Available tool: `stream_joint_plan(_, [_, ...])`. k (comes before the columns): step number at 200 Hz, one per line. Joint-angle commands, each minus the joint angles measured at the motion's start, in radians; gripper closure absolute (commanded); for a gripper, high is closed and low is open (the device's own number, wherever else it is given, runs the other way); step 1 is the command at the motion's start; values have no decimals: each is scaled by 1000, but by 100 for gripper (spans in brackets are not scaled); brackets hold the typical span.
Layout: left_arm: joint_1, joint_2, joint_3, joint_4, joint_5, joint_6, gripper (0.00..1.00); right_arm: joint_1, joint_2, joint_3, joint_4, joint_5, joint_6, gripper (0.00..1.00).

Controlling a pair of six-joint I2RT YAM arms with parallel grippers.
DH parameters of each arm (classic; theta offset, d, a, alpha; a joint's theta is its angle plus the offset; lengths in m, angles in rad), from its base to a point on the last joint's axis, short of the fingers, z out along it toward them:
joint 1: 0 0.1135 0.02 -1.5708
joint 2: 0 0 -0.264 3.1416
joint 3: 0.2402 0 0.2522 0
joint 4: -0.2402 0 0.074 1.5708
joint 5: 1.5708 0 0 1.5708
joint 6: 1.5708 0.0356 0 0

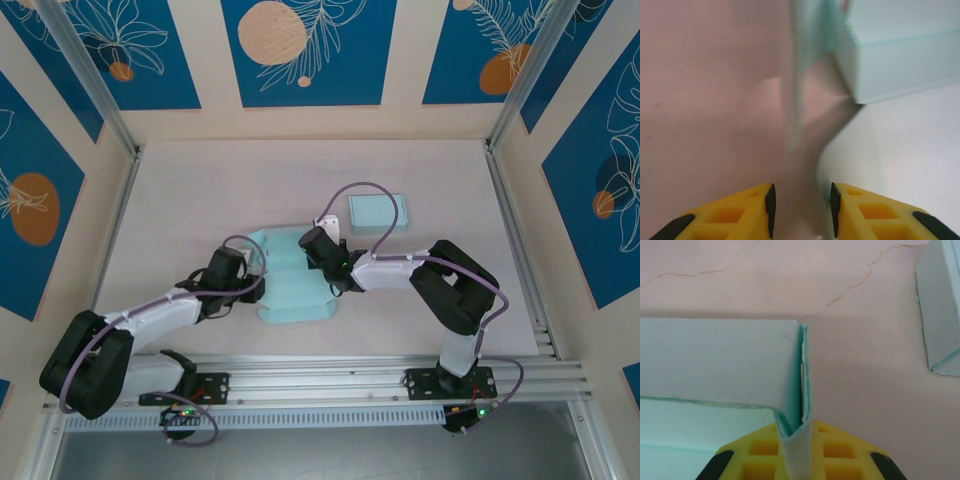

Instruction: Fold the paper box

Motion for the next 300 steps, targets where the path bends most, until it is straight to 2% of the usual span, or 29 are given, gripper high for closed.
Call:
stream_joint_plan(1, [-1,-21,29,-103,-92,-46,62,-13,6,-12,31,-8,27,100])
stream_joint_plan(11, [0,-25,16,-94,-83,-78,58,-16,4,-14,32,-10,30,100])
stream_joint_plan(35, [3,0,10,-120,-142,-153,57,-19,3,-21,45,-20,32,100])
stream_joint_plan(53, [5,-10,26,-93,-102,-151,53,-19,6,-21,48,-26,27,100])
stream_joint_plan(73, [5,-91,50,-97,-78,-145,49,-19,8,-21,43,-22,28,100])
stream_joint_plan(107, [12,-319,108,-273,-241,-135,49,-19,5,-22,43,-18,23,100])
stream_joint_plan(130, [63,-371,133,-289,-265,-67,48,-17,4,-22,45,-21,23,100])
stream_joint_plan(150, [138,-326,159,-272,-233,-9,48,-16,4,-20,45,-22,19,100])
stream_joint_plan(159, [174,-292,169,-270,-235,-2,51,-16,4,-20,45,-23,19,100])
stream_joint_plan(193, [268,-141,161,-150,-120,17,54,-12,9,-16,48,-29,19,100])
stream_joint_plan(248, [270,80,127,139,97,20,53,-9,16,-6,49,-32,13,100])
stream_joint_plan(300, [270,141,169,217,282,19,53,-8,25,0,49,-26,8,100])
